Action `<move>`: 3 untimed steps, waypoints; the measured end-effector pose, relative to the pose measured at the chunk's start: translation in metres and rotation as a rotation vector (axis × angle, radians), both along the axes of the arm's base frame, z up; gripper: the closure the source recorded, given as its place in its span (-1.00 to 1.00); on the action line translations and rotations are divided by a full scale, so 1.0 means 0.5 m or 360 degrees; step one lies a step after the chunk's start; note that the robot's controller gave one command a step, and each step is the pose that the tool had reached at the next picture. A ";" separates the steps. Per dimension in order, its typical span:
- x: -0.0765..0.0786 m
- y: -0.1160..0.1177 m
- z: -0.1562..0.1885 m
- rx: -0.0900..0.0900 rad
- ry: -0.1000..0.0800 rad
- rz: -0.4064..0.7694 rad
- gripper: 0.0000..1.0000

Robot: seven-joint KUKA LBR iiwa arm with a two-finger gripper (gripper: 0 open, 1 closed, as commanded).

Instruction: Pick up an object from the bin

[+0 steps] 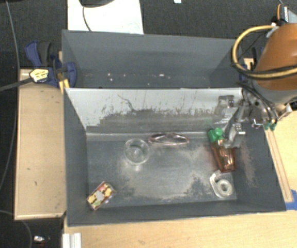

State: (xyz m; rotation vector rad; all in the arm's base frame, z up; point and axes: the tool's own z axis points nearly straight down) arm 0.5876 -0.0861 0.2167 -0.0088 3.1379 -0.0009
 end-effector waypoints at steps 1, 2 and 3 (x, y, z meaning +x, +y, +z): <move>-0.054 -0.021 -0.078 0.0001 0.0000 -0.0107 -1.00; -0.078 -0.038 -0.106 -0.0003 -0.0012 0.0386 -1.00; -0.046 -0.056 -0.166 0.0001 -0.0009 -0.0104 -1.00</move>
Offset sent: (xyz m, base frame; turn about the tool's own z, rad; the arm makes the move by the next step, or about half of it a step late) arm -0.0411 -0.0193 -0.0534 -0.2449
